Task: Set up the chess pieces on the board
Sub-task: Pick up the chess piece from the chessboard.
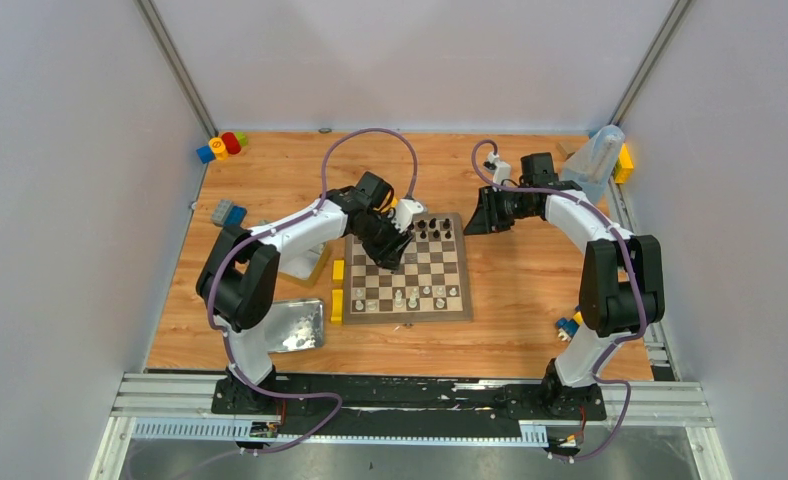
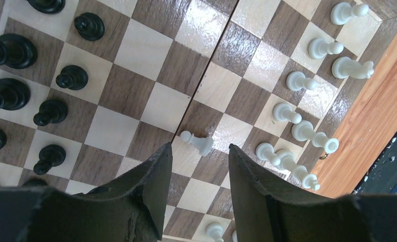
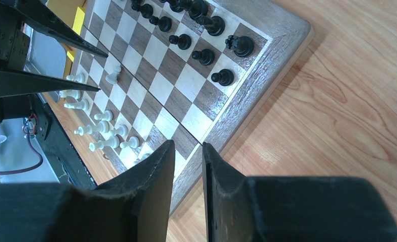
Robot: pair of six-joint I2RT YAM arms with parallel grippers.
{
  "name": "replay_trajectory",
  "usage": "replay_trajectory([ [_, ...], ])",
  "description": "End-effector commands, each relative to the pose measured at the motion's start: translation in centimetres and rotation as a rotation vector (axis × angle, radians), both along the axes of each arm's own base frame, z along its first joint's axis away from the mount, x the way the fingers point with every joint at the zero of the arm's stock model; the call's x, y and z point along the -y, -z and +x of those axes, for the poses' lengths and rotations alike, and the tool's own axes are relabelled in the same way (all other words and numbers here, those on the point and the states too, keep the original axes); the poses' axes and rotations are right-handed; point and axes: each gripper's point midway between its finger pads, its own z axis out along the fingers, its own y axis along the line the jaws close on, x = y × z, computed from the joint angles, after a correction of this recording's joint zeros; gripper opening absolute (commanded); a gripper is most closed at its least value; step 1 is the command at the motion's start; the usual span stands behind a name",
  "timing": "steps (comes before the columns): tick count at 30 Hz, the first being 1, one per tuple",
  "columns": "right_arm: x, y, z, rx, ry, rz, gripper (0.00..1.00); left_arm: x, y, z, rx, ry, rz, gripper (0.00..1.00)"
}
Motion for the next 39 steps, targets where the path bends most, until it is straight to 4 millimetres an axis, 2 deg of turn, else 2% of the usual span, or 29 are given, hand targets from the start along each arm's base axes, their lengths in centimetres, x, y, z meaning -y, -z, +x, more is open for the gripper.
replay_trajectory([
  [1,-0.2,-1.5,0.2,0.06,-0.024,0.022,0.28,0.0,-0.8,0.4,-0.001,-0.041,0.01,0.53],
  [14,-0.2,-1.3,0.0,0.051,-0.029,0.024,0.28,-1.3,1.1,2.1,0.047,-0.076,0.112,0.54],
  [20,-0.1,-1.3,0.0,0.054,-0.028,0.022,0.28,-1.2,1.1,1.9,0.038,-0.064,0.109,0.54],
  [39,-0.2,-1.0,0.0,0.04,-0.031,0.025,0.28,-2.9,0.6,0.7,0.071,-0.041,0.139,0.45],
])
